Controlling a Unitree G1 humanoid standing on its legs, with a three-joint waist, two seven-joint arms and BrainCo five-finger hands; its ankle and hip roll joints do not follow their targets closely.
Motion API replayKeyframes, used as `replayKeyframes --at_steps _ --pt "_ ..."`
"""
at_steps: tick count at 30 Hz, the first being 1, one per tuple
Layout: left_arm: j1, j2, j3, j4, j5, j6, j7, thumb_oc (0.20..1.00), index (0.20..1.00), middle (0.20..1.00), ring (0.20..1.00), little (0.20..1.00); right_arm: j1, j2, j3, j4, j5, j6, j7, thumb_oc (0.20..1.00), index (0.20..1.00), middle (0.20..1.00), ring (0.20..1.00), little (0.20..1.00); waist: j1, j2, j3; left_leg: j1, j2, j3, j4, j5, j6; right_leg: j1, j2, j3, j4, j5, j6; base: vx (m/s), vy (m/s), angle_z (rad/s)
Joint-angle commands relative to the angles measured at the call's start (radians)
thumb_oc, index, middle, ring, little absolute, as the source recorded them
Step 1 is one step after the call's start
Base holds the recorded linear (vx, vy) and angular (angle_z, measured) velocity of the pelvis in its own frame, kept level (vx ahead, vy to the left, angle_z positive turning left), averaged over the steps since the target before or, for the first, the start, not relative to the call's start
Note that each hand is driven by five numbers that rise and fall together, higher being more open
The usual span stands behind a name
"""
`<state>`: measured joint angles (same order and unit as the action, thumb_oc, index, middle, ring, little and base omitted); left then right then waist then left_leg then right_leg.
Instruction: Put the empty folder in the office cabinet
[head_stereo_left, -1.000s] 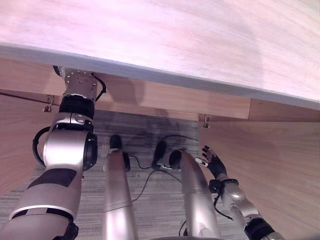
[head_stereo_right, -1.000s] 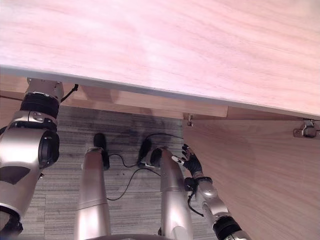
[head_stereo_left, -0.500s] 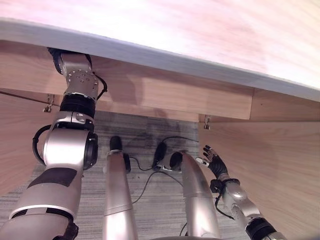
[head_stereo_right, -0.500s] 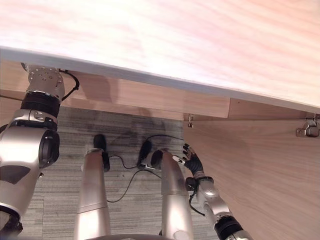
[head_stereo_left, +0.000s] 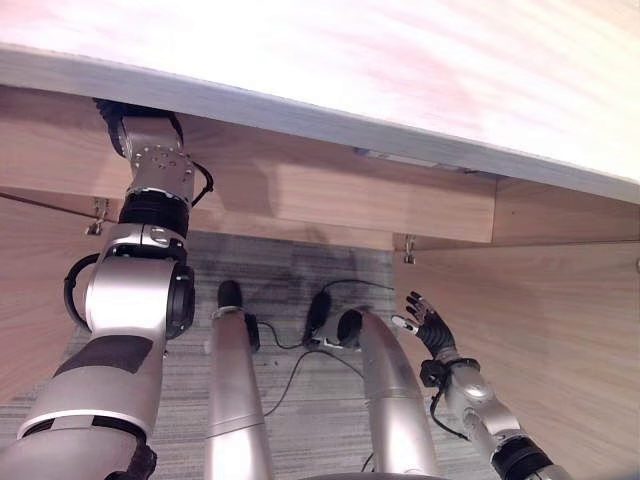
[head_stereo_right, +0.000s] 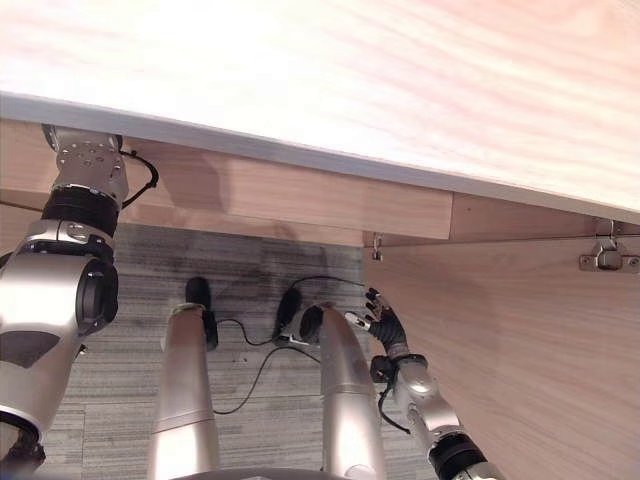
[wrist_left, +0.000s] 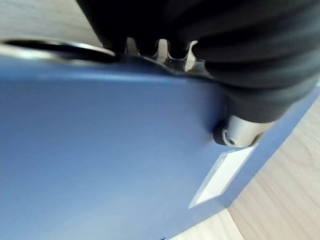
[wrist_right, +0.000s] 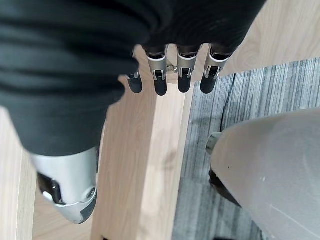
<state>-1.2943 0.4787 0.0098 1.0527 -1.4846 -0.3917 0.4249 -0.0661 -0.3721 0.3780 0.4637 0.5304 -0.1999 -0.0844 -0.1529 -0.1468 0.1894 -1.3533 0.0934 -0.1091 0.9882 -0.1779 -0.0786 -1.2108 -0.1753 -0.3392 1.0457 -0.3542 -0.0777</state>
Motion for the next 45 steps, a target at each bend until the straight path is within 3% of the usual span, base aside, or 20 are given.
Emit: replayKeyframes --at_steps 1,2,3,19,32,45 --pt "-0.086 0.170 0.023 0.033 0.098 0.009 -0.065 0.200 0.200 0.200 0.200 0.200 0.034 -0.053 -0.038 -0.092 0.030 -0.043 0.011 1.000 1.000 1.000 1.000 1.000 -0.043 0.040 0.003 0.086 -0.011 0.035 0.073 -0.223 0.075 0.078 0.063 0.119 -0.064 -0.032 0.085 0.01 0.004 -0.04" --pt "-0.078 0.170 0.028 0.036 0.099 0.010 -0.067 0.338 0.338 0.338 0.338 0.338 0.039 -0.054 -0.038 -0.092 0.029 -0.043 0.014 1.000 1.000 1.000 1.000 1.000 -0.043 0.040 -0.001 0.091 -0.011 0.034 0.067 -0.223 0.076 0.080 0.063 0.120 -0.068 -0.031 0.085 0.02 0.005 -0.03" --pt "-0.068 0.168 0.031 0.037 0.101 0.015 -0.068 1.000 1.000 1.000 1.000 1.000 0.043 -0.053 -0.041 -0.090 0.030 -0.042 0.014 1.000 1.000 1.000 1.000 1.000 -0.043 0.041 -0.005 0.106 -0.011 0.038 0.052 -0.222 0.078 0.090 0.062 0.120 -0.079 -0.029 0.084 0.00 0.000 0.00" --pt "0.091 0.080 0.091 0.024 0.146 0.036 -0.075 1.000 1.000 1.000 1.000 1.000 0.079 -0.026 -0.067 -0.077 0.023 -0.027 0.014 1.000 1.000 1.000 1.000 1.000 -0.035 0.067 -0.036 0.238 -0.019 0.046 -0.115 -0.172 0.089 0.182 0.070 0.135 -0.203 0.022 0.093 0.00 0.002 0.00" --pt "0.363 -0.182 0.149 -0.107 0.148 0.015 -0.090 1.000 1.000 1.000 1.000 1.000 0.136 0.004 -0.080 -0.087 0.007 0.007 0.025 1.000 1.000 1.000 1.000 1.000 -0.012 0.078 -0.062 0.424 -0.044 0.058 -0.257 -0.129 0.079 0.348 0.069 0.132 -0.326 0.055 0.102 -0.01 -0.007 0.02" --pt "0.538 -0.323 0.147 -0.157 0.133 0.028 -0.116 1.000 1.000 1.000 1.000 1.000 0.152 0.024 -0.087 -0.081 0.009 0.017 0.023 1.000 1.000 1.000 1.000 1.000 0.011 0.070 -0.072 0.581 -0.062 0.061 -0.434 -0.047 0.066 0.495 0.076 0.126 -0.484 0.129 0.117 -0.01 -0.007 0.04"
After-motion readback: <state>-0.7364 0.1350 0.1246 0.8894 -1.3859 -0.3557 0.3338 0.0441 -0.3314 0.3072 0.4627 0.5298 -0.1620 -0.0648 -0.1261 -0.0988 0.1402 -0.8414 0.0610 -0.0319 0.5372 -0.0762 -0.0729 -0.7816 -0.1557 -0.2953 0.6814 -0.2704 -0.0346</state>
